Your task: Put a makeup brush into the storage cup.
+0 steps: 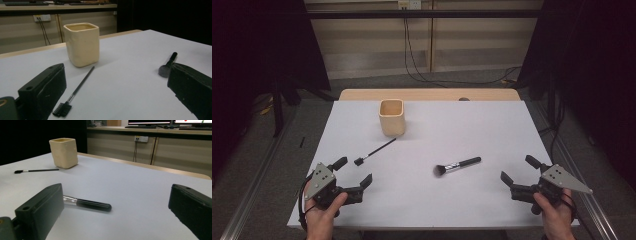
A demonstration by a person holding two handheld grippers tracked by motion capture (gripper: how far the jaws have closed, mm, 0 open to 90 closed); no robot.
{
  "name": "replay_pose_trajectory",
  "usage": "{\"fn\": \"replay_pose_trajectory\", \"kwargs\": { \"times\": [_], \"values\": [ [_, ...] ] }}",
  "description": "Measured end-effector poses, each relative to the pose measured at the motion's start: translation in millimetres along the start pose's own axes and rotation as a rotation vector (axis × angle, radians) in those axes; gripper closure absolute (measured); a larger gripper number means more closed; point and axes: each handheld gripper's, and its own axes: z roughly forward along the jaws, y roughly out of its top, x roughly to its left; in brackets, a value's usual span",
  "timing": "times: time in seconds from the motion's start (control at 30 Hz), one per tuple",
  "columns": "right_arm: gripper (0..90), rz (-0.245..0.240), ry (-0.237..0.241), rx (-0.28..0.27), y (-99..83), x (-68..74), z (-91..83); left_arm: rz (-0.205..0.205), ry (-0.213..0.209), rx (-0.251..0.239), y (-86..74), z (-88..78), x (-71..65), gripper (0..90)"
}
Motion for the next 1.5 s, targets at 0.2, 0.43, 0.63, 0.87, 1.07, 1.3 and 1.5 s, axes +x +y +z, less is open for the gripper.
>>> {"fn": "replay_pose_trajectory", "kwargs": {
  "times": [0.2,0.43,0.63,0.87,1.07,1.3,1.5],
  "values": [
    [0.0,-0.003,0.003,0.004,-0.7,-0.4,1.2,-0.01,0.002,-0.013,1.4,3.0,-0.5,2.0],
    [0.0,0.005,0.005,0.011,-1.8,-3.2,3.3,-0.019,0.003,-0.012,2.3,6.0,0.4,2.1],
    [0.0,0.01,0.003,0.013,-2.0,-1.9,3.8,-0.013,0.003,0.0,5.6,11.4,5.8,2.1],
    [0.0,0.013,-0.009,0.017,-2.7,-2.7,-0.4,0.004,-0.029,0.017,13.9,22.2,9.6,2.1],
    [0.0,0.019,-0.025,0.012,-3.2,-4.7,-1.4,0.013,-0.036,0.017,24.6,34.3,14.3,2.1],
    [0.0,0.019,-0.017,0.018,-3.6,-4.6,0.9,0.001,-0.025,0.019,28.7,48.3,26.2,2.5],
    [0.0,0.021,-0.016,0.019,-3.7,-4.5,0.9,-0.006,-0.014,0.013,32.9,57.8,35.7,2.7]
  ]
}}
